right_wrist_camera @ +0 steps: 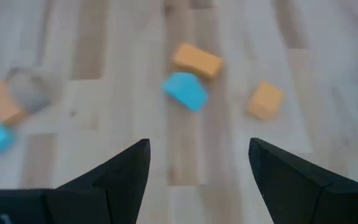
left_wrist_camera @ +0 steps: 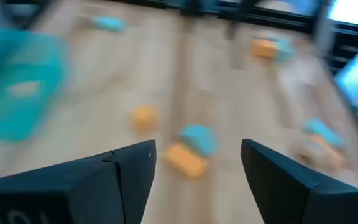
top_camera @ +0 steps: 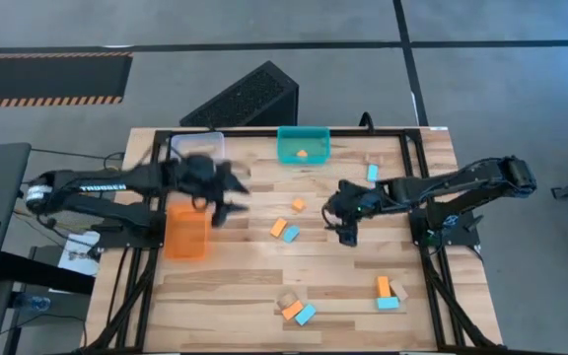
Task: Sort & place blocks by color
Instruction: Put the blue block into the orange bin, then put the yellow block into the green bin
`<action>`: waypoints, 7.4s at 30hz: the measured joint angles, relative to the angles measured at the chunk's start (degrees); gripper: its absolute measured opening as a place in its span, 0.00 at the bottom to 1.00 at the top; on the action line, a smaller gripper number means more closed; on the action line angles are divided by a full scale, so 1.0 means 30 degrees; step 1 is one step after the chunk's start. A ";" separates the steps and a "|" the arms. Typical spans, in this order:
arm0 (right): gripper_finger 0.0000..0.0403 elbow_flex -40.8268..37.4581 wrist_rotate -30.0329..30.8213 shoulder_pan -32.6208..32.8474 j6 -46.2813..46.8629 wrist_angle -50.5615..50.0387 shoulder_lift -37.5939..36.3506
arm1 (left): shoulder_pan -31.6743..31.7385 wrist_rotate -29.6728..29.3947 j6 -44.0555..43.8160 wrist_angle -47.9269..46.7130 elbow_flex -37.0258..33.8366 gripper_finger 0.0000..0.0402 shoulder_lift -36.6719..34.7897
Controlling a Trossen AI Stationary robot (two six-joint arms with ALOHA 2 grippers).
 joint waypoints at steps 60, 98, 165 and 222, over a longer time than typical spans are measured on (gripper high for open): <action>0.74 -0.0605 0.1974 0.2791 0.0496 -0.1114 -0.0015 | -0.5954 -1.1051 -1.2643 0.4724 0.6065 0.52 1.7574; 0.74 -0.0605 0.1972 0.2754 0.0186 -0.0967 -0.0015 | -0.4198 -0.8741 -1.0132 -1.0537 0.6062 0.25 0.5660; 0.74 0.0073 -0.3182 0.4825 1.6764 -1.0330 -0.0022 | -0.3671 -0.5554 0.1810 1.1736 -0.1844 0.62 0.4430; 0.27 0.0051 0.0138 0.9801 2.7871 -0.7040 0.3666 | -0.1379 0.0194 0.1191 1.3078 -0.1899 0.62 0.6802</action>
